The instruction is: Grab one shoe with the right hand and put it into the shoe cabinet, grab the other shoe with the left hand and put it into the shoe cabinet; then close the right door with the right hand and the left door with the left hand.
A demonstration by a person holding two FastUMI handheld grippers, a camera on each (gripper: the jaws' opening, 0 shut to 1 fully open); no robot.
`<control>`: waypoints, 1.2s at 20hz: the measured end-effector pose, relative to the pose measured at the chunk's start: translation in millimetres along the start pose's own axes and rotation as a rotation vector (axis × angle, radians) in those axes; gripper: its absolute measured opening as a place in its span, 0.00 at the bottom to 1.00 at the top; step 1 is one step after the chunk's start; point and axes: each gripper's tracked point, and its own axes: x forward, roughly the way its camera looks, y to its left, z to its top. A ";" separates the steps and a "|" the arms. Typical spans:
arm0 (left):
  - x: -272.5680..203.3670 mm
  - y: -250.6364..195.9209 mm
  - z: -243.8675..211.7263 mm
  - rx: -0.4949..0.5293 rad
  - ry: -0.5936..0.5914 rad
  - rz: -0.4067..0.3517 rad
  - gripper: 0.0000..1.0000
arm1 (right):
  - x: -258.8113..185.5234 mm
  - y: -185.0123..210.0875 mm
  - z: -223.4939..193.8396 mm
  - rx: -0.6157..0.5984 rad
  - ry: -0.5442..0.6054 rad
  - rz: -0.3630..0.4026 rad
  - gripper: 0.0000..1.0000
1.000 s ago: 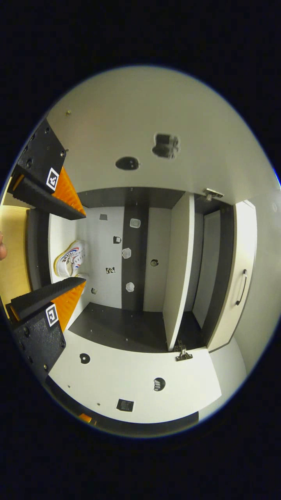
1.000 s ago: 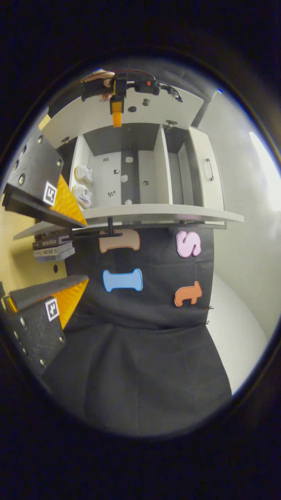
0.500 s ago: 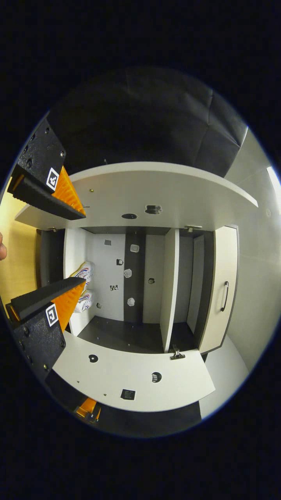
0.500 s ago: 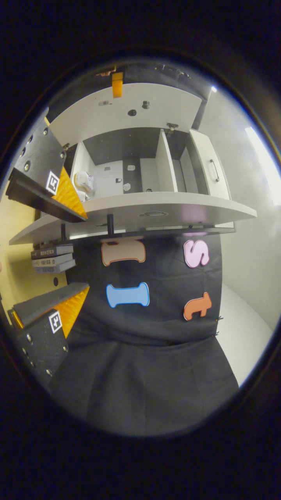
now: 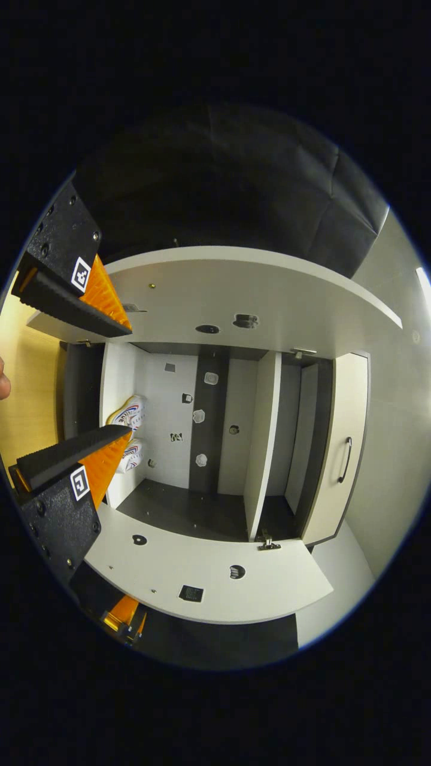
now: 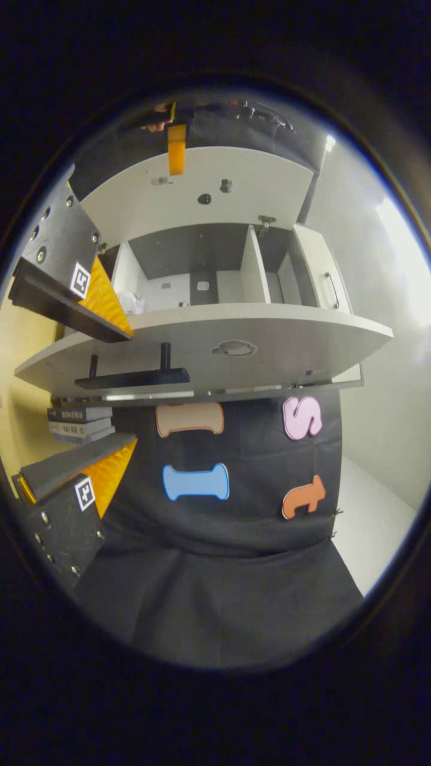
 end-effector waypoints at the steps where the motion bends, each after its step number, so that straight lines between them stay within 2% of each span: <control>1: 2.6 -1.0 0.6 0.002 -0.002 -0.006 0.90 | 3.8 10.1 -0.5 0.000 0.003 0.021 0.92; 12: 10.9 8.3 0.2 0.001 -0.002 -0.006 0.89 | 41.9 91.0 -12.1 0.096 0.077 0.186 0.93; 17: 19.7 14.7 1.2 -0.010 -0.004 0.008 0.90 | 47.5 93.8 0.3 0.091 0.034 0.184 0.93; 24: 21.3 13.4 0.2 -0.005 -0.001 0.013 0.90 | 42.5 74.4 12.8 0.083 -0.005 0.152 0.93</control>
